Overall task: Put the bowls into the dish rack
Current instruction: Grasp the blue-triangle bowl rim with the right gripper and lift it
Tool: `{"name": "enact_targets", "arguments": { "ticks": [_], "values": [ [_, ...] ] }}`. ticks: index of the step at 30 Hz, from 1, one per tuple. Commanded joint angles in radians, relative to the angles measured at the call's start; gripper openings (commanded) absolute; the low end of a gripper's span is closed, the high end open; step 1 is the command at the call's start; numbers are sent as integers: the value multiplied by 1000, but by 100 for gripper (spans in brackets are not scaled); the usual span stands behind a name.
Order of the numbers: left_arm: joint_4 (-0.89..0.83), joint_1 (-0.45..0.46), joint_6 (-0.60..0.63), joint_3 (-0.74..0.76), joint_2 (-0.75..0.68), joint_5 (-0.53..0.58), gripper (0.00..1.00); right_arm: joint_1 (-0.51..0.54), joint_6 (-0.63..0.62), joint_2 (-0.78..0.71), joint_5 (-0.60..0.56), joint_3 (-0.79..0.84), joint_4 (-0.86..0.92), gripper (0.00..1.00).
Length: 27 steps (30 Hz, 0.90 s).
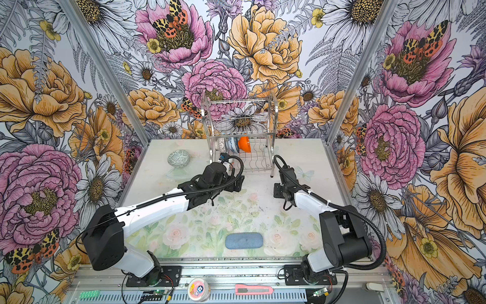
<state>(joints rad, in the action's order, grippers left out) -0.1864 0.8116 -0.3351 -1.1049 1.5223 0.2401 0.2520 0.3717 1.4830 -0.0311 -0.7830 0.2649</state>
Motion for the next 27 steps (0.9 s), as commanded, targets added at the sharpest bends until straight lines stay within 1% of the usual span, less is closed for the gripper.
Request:
{"name": "enact_targets", "arguments": {
  "ticks": [1, 6, 13, 18, 23, 27],
  "values": [
    [33, -11, -13, 14, -18, -24, 99, 11, 5, -4, 77, -4, 49, 0],
    [34, -12, -13, 16, -26, -7, 99, 11, 7, -16, 111, -12, 58, 0],
    [111, -13, 0, 66, -42, 21, 99, 9, 26, -72, 186, -35, 71, 0],
    [81, -14, -13, 67, -53, 59, 99, 10, 48, -108, 245, -58, 73, 0],
    [34, -26, -19, 54, -63, 44, 99, 11, 73, -135, 314, -90, 69, 0],
    [46, -52, -25, 70, -75, -22, 99, 16, 92, -154, 362, -118, 59, 0]
  ]
}}
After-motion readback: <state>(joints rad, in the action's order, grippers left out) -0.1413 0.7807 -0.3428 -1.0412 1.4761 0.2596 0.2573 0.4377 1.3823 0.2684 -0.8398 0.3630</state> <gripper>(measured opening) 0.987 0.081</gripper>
